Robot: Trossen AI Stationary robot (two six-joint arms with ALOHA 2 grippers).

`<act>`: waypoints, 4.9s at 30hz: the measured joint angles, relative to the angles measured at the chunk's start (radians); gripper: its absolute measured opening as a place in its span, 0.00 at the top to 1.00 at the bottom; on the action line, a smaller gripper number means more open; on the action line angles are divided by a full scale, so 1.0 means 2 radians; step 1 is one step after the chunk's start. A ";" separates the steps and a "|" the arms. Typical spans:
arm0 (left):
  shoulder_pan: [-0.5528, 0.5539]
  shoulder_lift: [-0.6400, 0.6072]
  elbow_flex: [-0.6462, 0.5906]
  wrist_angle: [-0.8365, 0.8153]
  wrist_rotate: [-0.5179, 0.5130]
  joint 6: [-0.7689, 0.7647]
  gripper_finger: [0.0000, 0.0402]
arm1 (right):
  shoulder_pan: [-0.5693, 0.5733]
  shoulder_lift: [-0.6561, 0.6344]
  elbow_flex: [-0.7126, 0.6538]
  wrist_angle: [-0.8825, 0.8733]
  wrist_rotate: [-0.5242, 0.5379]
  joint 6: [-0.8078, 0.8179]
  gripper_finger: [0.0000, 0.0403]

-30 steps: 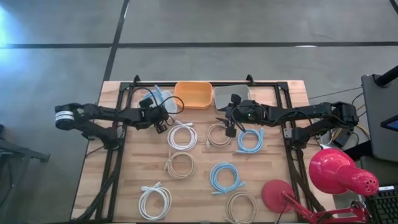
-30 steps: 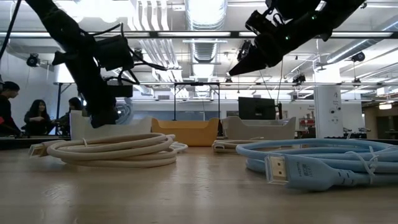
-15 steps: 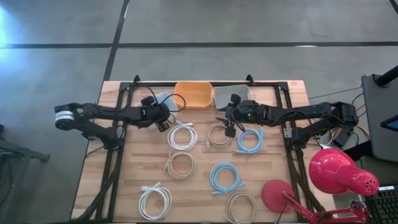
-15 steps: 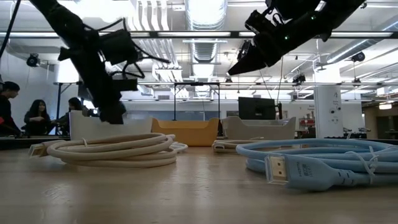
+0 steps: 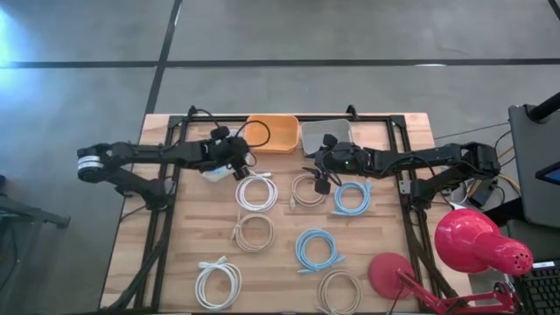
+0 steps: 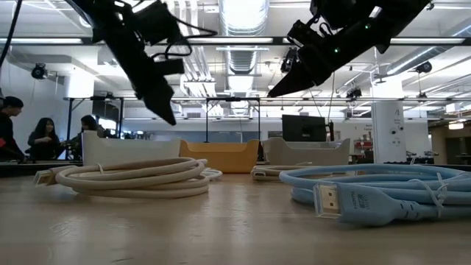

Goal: Sort HDMI cables
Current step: Put the top white HDMI cable into the yellow bin

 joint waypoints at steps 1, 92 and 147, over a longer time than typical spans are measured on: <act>-0.003 0.000 0.004 0.000 0.019 0.000 0.53 | 0.000 0.000 0.000 0.000 -0.001 0.002 0.56; -0.129 0.113 -0.098 0.285 0.206 0.146 0.97 | 0.000 -0.001 0.000 0.001 -0.002 0.002 0.56; 0.020 0.250 0.057 0.272 0.004 0.235 0.84 | 0.000 -0.001 -0.001 0.001 -0.002 -0.007 0.56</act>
